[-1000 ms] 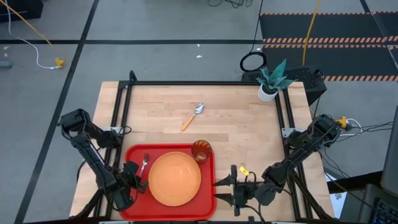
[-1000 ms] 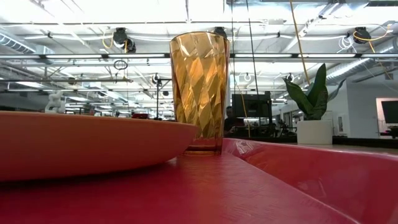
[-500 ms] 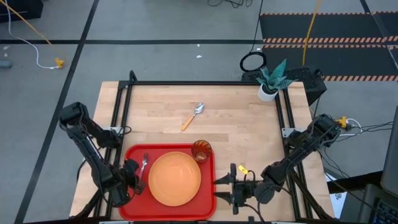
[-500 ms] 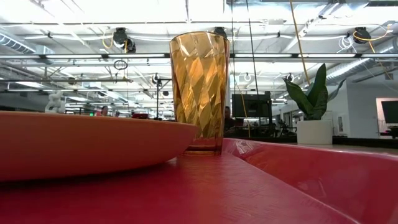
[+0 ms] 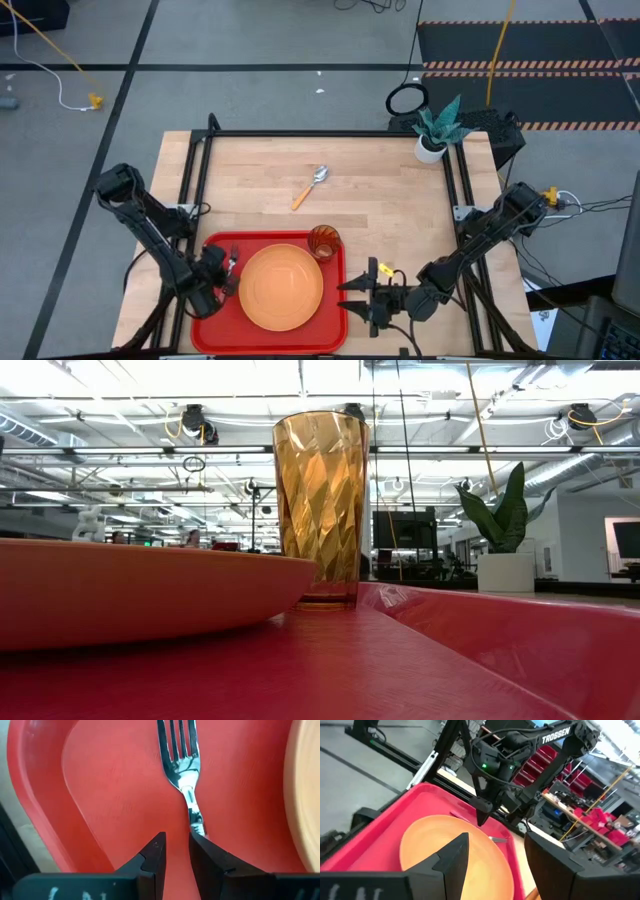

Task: Pick and place plate/cup/fork/spoon on tray
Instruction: Put the pink fork on the red serving tray to the left of the orange plate

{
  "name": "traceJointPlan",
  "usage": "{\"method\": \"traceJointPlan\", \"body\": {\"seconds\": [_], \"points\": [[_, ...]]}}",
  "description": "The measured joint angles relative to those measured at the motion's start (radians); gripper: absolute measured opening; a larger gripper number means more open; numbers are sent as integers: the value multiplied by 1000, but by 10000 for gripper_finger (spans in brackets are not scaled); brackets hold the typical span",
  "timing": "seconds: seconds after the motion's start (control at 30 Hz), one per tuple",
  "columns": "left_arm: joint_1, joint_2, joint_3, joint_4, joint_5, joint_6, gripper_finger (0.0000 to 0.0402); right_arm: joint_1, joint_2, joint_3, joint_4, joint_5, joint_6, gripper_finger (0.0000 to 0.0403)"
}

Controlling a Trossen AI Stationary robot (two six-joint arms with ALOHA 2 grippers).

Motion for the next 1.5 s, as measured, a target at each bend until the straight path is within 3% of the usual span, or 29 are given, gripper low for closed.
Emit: {"method": "traceJointPlan", "body": {"seconds": [0.77, 1.23, 1.5], "points": [[7, 18, -2, 100, -27, -6, 85, -63, -96, 0, -134, 0, -90, 187], [7, 33, -1, 201, -67, 9, 10, -68, -96, 0, -134, 0, -82, 187], [7, 34, -1, 235, -90, 4, 8, -68, -95, 0, -126, 0, -79, 187]]}}
